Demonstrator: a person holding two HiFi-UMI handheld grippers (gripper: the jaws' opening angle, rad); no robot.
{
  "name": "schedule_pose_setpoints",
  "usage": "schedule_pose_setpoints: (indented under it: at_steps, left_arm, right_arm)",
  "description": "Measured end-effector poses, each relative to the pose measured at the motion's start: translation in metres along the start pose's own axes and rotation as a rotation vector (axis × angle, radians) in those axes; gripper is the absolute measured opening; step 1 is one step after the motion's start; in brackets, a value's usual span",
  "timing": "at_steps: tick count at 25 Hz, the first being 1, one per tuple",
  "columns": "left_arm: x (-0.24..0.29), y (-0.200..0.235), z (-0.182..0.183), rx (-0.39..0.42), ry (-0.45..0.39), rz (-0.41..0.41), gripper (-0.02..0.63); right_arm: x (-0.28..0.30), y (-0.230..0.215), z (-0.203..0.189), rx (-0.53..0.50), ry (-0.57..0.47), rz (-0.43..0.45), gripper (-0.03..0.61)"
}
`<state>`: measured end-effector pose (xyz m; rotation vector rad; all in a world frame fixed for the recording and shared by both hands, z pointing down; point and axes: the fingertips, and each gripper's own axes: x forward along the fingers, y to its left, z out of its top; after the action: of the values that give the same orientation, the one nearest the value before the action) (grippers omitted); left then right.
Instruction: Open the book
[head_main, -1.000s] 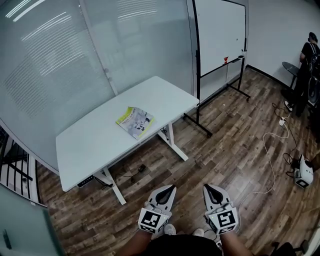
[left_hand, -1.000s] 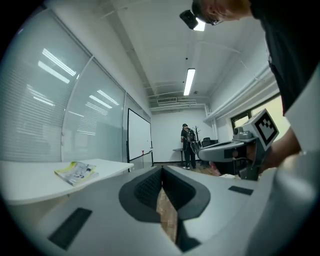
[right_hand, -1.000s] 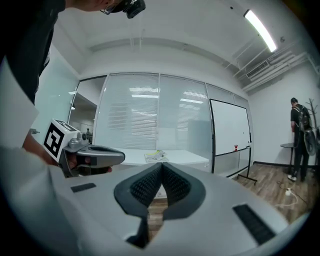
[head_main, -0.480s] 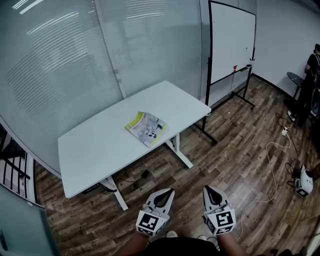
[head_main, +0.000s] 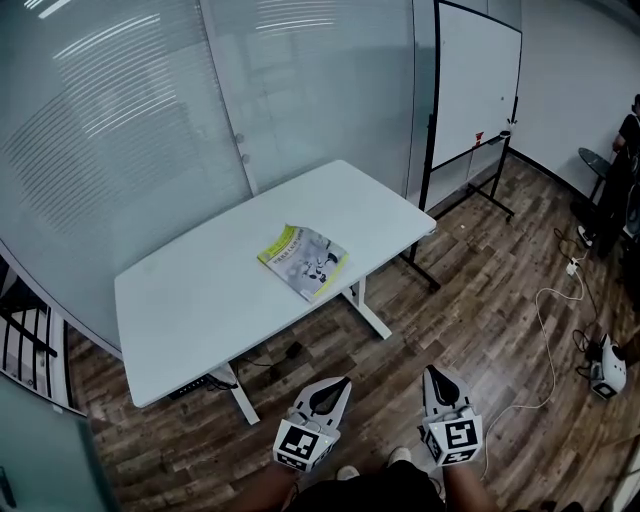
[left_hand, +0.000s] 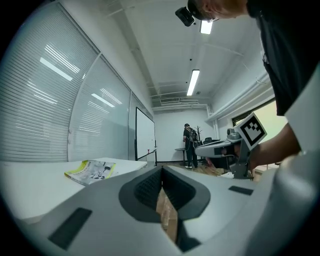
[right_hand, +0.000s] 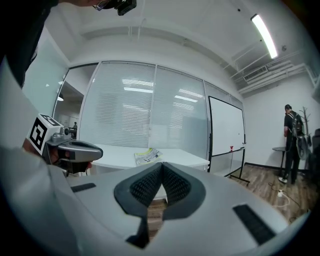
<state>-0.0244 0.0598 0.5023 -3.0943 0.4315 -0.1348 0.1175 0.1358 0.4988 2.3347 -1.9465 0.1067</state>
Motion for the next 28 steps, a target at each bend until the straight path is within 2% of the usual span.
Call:
schedule_pose_setpoints:
  at_steps: [5,15,21,24,28]
  left_arm:
    - [0.014,0.009,-0.01,-0.037,0.011,-0.004,0.014]
    - [0.058,0.033,-0.009,-0.026,0.023,0.044,0.014]
    - [0.092,0.041,-0.008,-0.017,0.046,0.06,0.014]
    - [0.108,0.051,-0.007,-0.018,0.056,0.09,0.014]
    - [0.125,0.062,-0.004,0.037,0.079,0.11,0.014]
  right_arm:
    - [0.023,-0.011,0.003,-0.025,0.014,-0.001,0.006]
    - [0.082,-0.046,0.023,-0.035,-0.025,0.049,0.006]
    - [0.125,-0.079,0.012,-0.025,-0.022,0.079,0.006]
    - [0.145,-0.086,0.014,-0.022,-0.001,0.122,0.006]
    - [0.17,-0.086,0.009,-0.015,0.041,0.188,0.006]
